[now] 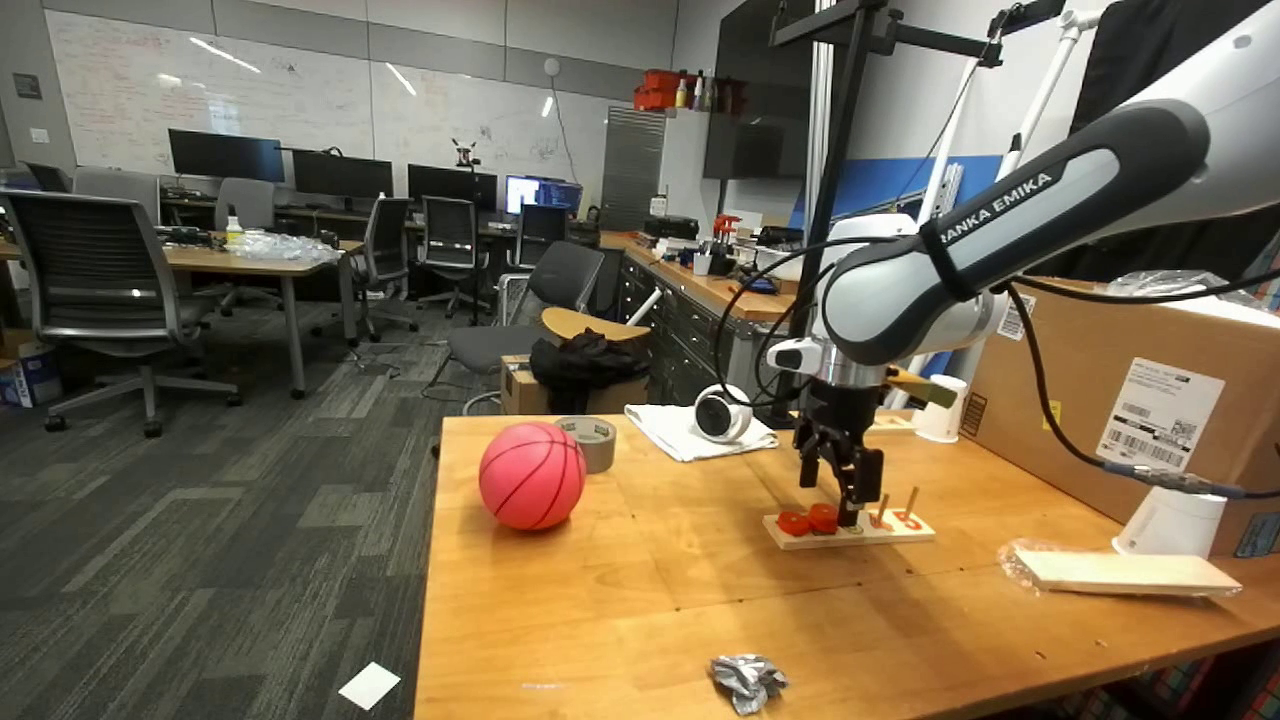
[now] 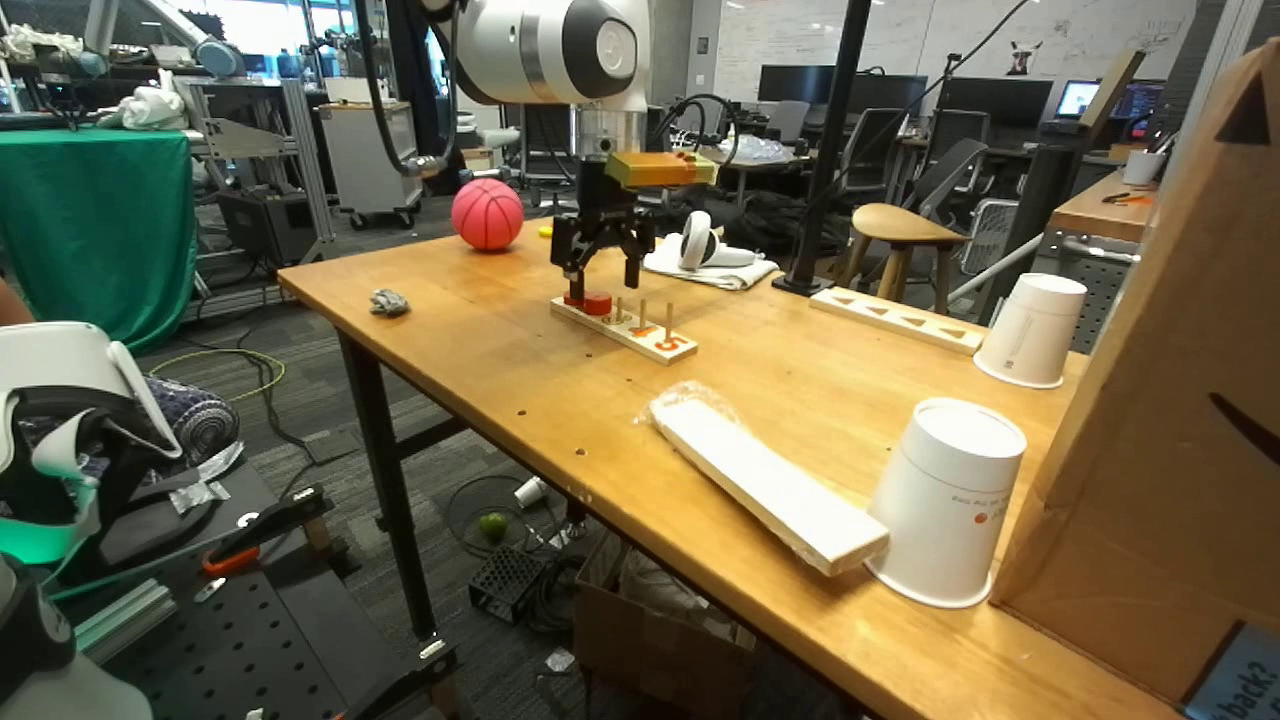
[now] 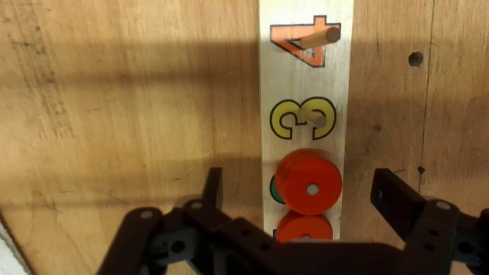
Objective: Move all the orange blocks one at a time to the first right position
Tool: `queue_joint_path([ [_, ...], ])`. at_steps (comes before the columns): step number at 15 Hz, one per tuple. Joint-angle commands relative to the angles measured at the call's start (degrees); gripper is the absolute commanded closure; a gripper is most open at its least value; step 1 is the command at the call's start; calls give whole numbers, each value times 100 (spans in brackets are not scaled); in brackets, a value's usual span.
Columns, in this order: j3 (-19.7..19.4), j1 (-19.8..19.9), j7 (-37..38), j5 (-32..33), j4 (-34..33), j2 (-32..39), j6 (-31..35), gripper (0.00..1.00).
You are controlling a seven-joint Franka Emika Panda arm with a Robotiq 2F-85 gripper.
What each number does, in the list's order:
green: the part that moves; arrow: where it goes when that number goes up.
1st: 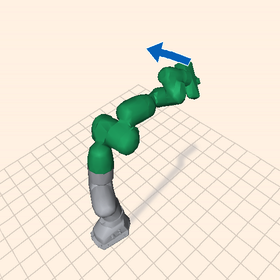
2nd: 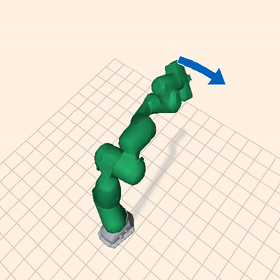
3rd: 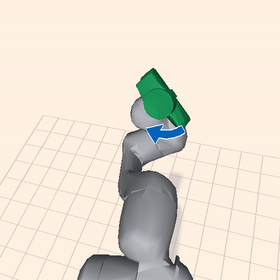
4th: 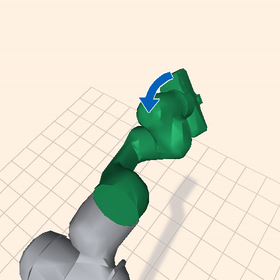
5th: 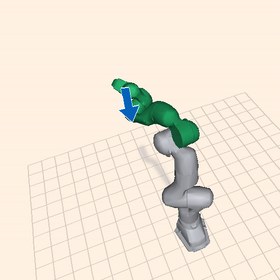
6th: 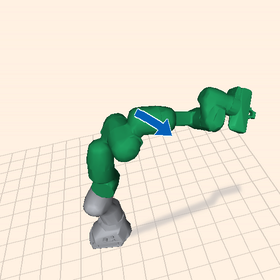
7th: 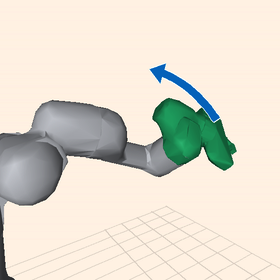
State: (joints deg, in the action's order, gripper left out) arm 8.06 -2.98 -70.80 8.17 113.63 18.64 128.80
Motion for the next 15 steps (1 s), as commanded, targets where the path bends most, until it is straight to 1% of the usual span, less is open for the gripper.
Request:
queue_joint_path([
  [1,-20,-32,67,158,70,-64,136,0],
  [2,-21,-35,74,171,72,-60,138,18],
  [7,-16,-35,68,176,64,-46,118,58],
  [9,-15,-41,68,182,62,-40,108,72],
  [10,-16,-44,67,186,56,-36,102,81],
  [12,-29,-59,98,227,19,-37,64,77],
  [15,-37,-67,126,276,-42,-71,21,77],
])
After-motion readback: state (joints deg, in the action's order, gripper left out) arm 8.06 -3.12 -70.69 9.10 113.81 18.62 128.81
